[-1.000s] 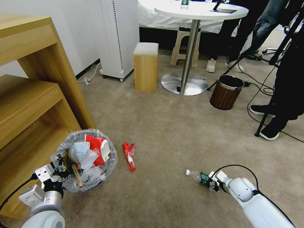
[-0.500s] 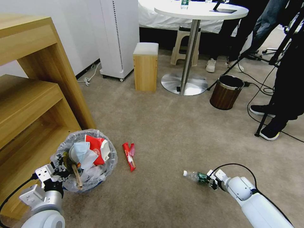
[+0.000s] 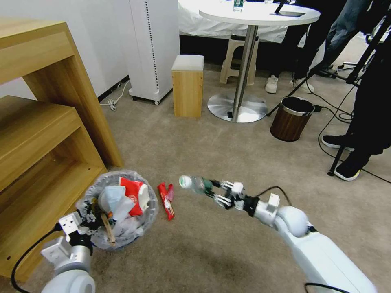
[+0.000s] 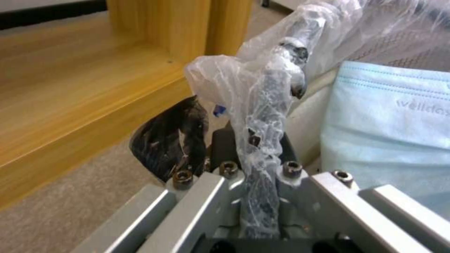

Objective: Pick up the trash bin and place the garbage on the floor into it.

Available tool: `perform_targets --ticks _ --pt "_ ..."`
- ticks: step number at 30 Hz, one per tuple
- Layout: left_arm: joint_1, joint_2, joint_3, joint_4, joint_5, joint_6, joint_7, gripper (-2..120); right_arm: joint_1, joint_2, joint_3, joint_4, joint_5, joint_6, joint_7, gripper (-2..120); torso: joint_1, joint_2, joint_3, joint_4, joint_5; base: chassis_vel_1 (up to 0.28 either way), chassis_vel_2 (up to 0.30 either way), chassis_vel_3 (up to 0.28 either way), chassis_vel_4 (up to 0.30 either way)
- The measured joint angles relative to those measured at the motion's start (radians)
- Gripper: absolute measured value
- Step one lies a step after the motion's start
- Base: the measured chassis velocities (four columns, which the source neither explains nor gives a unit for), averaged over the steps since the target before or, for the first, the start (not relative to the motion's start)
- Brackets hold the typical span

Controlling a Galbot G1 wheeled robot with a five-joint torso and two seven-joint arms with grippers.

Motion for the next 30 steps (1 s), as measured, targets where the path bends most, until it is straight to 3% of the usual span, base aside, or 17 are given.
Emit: perform_targets --ticks 7,15,29,30 --pt "-0.004 -0.001 0.012 -0.026 0.008 0.004 -0.002 1 0.125 0.079 -0.162 -0.020 0.098 -0.016 0.025 33 0.000 0.000 0.000 0.0001 0.0001 0.000 0.000 0.000 0.000" --pt "0.004 -0.012 0.064 -0.055 0.044 0.007 -0.003 1 0.211 0.114 -0.300 -0.057 0.081 -0.029 0.041 33 0.000 0.000 0.000 -0.0002 0.0001 0.000 0.000 0.000 0.000" --pt "0.019 -0.020 0.079 -0.090 0.063 0.009 -0.003 1 0.237 0.145 -0.338 -0.133 0.030 -0.042 0.099 33 0.000 0.000 0.000 -0.0001 0.0002 0.000 0.000 0.000 0.000" --pt "0.020 -0.020 0.080 -0.092 0.064 0.009 -0.003 1 0.237 0.142 -0.337 -0.133 0.026 -0.044 0.100 37 0.000 0.000 0.000 -0.0001 0.0001 0.000 0.000 0.000 0.000"
